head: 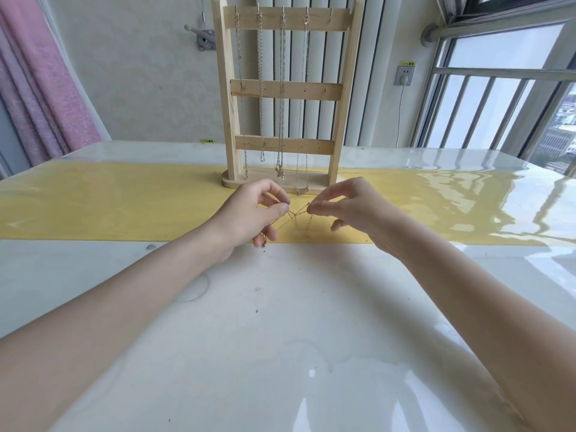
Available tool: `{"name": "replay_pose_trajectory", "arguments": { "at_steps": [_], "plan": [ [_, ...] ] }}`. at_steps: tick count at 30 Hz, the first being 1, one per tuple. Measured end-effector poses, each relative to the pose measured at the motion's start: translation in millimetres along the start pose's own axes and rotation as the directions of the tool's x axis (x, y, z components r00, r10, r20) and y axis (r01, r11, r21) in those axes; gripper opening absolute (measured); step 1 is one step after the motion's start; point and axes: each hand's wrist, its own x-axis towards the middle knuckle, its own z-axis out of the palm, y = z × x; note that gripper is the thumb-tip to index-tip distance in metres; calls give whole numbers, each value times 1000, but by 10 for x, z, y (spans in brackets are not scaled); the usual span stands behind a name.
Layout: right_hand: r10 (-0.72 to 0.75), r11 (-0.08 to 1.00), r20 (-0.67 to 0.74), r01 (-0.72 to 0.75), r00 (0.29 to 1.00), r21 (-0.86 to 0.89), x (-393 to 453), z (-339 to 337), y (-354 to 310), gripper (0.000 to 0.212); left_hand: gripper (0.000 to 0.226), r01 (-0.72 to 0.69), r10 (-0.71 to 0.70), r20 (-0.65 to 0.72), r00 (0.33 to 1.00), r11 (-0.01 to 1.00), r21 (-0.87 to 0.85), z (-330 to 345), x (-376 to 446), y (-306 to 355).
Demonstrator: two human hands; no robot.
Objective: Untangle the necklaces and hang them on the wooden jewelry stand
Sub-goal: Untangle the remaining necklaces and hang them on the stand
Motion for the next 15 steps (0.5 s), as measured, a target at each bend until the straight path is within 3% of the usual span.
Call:
{"name": "replay_pose_trajectory", "arguments": {
  "at_steps": [7,15],
  "plan": [
    [89,957,36,-95,995,273,-2,6,15,13,9,67,-66,15,998,992,-103,8,4,19],
    [96,898,122,-139,988,417,-10,-15,-11,15,6,46,-46,-20,999,999,8,24,18,5]
  ]
}}
